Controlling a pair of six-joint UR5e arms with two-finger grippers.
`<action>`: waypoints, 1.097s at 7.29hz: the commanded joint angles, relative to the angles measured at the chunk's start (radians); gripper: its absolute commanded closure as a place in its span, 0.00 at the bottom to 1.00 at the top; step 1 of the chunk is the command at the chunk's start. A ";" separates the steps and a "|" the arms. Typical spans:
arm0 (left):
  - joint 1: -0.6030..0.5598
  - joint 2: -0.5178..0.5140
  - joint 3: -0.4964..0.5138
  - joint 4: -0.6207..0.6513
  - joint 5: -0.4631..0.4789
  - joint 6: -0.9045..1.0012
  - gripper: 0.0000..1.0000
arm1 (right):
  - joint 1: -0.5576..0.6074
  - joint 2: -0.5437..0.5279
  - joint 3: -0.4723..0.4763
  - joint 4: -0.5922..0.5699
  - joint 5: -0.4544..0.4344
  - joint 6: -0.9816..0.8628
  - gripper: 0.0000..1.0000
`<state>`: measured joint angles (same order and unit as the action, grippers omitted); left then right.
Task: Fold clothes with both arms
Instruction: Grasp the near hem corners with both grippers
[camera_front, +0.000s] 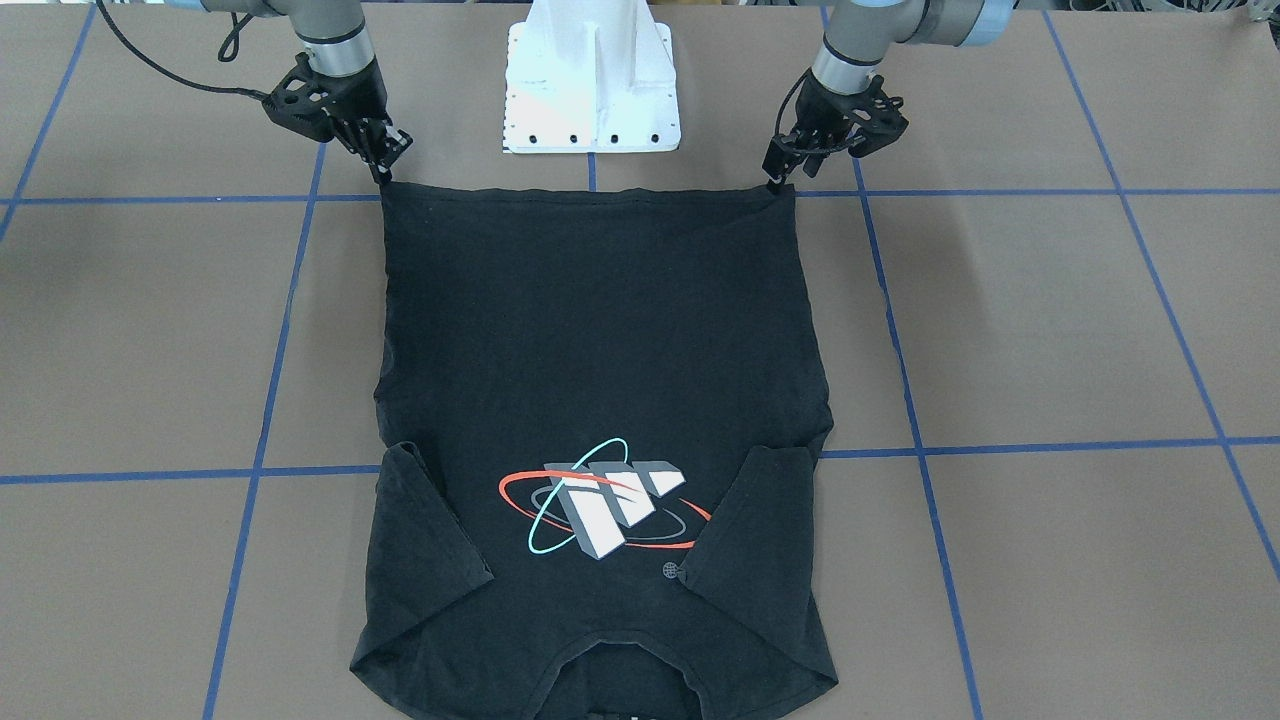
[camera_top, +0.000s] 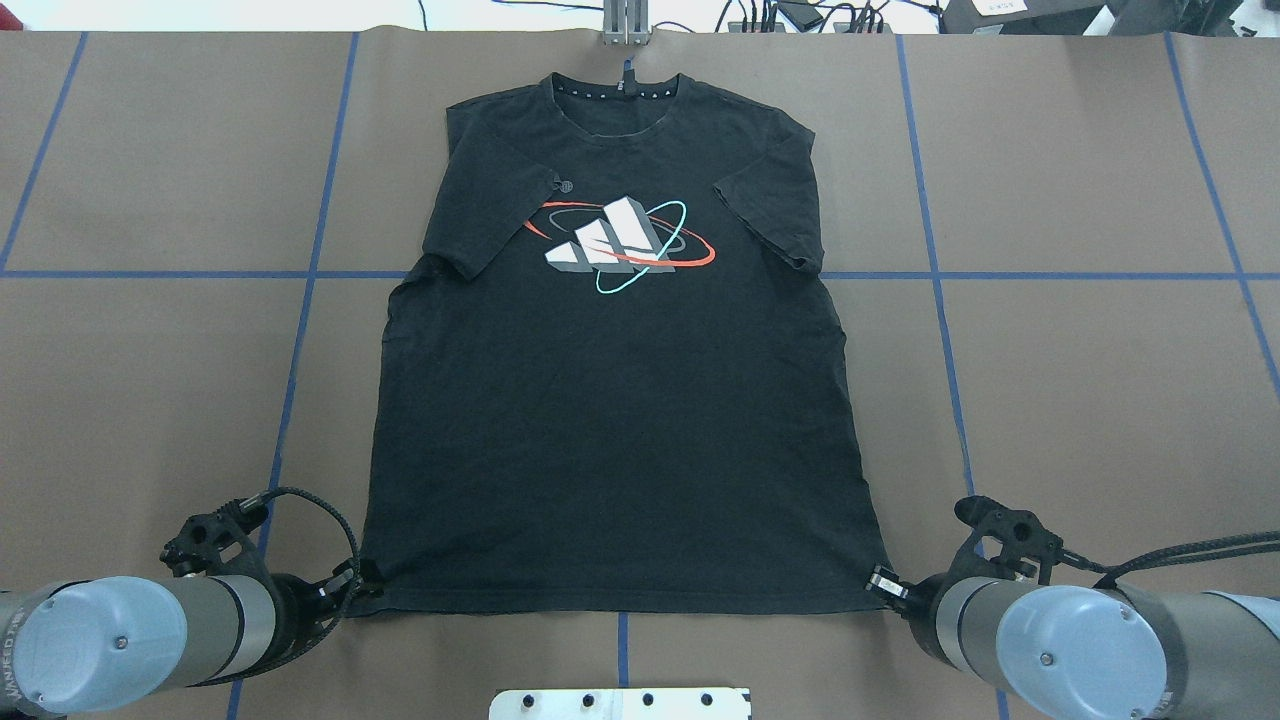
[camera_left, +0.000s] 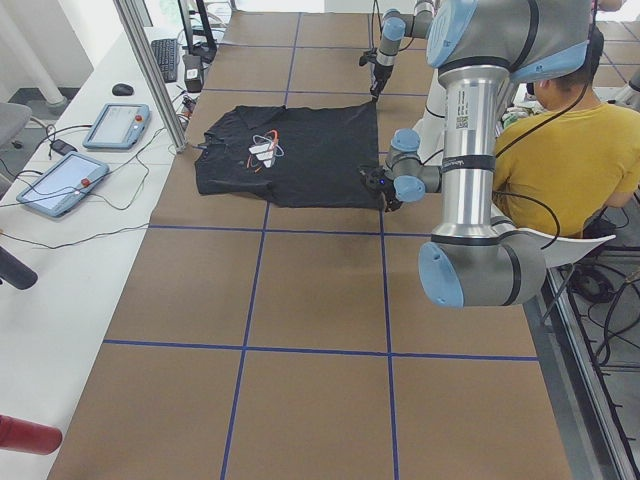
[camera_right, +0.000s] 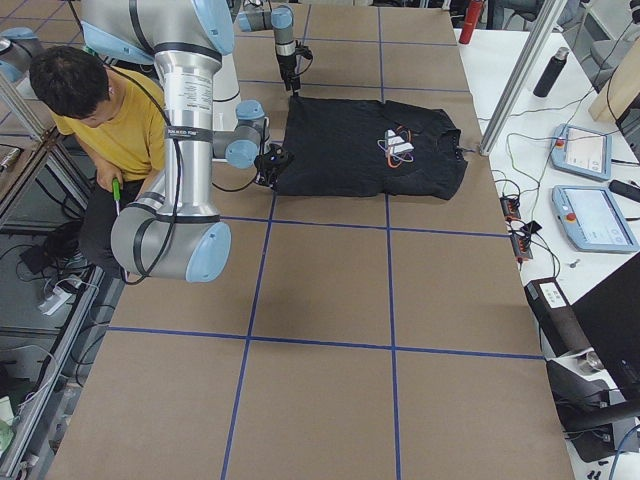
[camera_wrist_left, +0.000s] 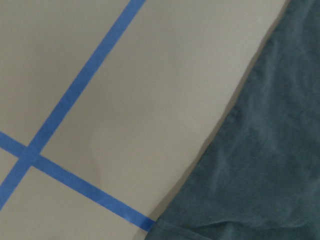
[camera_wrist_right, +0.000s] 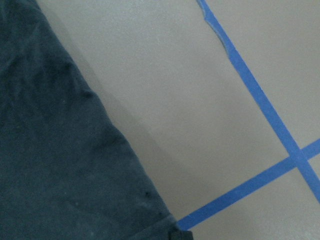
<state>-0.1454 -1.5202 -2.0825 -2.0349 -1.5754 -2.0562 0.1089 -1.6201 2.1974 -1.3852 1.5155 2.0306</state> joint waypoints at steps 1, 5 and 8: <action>0.003 -0.015 0.018 0.001 0.000 -0.001 0.30 | -0.002 0.000 -0.004 0.000 0.000 -0.001 1.00; 0.001 -0.015 0.021 -0.001 0.000 -0.001 0.74 | 0.001 -0.001 -0.002 0.000 0.002 -0.001 1.00; -0.005 -0.012 -0.017 0.002 -0.008 0.008 1.00 | 0.002 -0.001 0.002 0.000 0.003 -0.001 1.00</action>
<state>-0.1465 -1.5348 -2.0779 -2.0339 -1.5792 -2.0515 0.1104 -1.6214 2.1969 -1.3852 1.5181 2.0295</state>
